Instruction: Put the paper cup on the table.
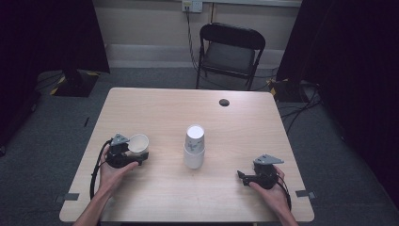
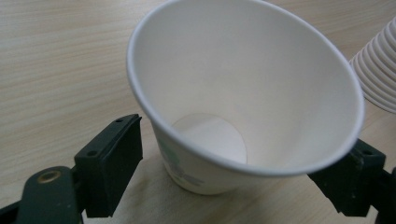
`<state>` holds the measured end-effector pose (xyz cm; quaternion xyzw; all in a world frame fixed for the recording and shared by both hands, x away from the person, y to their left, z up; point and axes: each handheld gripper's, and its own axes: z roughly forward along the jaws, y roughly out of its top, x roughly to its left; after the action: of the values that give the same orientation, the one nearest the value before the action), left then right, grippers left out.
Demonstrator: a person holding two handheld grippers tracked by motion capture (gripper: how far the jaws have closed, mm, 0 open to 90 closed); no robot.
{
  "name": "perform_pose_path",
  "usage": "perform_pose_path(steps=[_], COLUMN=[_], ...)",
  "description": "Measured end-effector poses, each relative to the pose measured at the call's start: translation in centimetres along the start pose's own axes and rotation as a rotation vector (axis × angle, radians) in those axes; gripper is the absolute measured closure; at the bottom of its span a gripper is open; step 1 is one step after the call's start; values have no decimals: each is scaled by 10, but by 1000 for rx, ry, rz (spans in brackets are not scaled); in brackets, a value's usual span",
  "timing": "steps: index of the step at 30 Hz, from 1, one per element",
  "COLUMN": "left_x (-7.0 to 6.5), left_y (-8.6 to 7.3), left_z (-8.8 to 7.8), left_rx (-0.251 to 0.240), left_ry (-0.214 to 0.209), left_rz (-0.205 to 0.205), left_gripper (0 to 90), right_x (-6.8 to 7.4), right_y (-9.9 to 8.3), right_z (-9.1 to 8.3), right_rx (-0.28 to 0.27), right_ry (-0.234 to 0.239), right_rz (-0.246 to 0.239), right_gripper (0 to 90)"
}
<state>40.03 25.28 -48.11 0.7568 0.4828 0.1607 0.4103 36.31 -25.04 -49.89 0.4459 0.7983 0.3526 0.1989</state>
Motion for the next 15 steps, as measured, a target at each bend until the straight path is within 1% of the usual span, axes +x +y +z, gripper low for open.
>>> perform_pose_path(steps=[2, 3, 5, 7, 11, 12, 13, 14, 15], left_x=[-1, -1, -3, -4, -5, -5, -5, -5, -4], left_y=[-1, -1, -1, -2, -7, -9, -14, -14, -17], left_z=[-5, -5, -8, -12, -20, -22, -28, -28, -32], left_rx=[18, 18, 30, 26, 41, 49, 52, 52, 50], left_ry=[-2, -2, 4, -9, 15, 23, 24, 24, 24], left_rz=[4, 4, 28, 15, 33, 42, 26, 26, 17], left_gripper=[158, 158, 158, 159, 167, 186, 186, 186, 186], right_x=[0, 0, 0, 0, 0, 0, 0, 0, 0], right_y=[0, 0, 0, 0, 0, 0, 0, 0, 0], right_z=[0, 0, 0, 0, 0, 0, 0, 0, 0], right_rx=[0, 0, 0, 0, 0, 0, 0, 0, 0], right_ry=[0, 0, -2, -3, -3, -3, -3, -3, -3], right_rz=[0, 0, 2, 2, 2, 2, 2, 2, 2], right_gripper=[181, 181, 181, 181, 181, 181, 181, 181, 181])
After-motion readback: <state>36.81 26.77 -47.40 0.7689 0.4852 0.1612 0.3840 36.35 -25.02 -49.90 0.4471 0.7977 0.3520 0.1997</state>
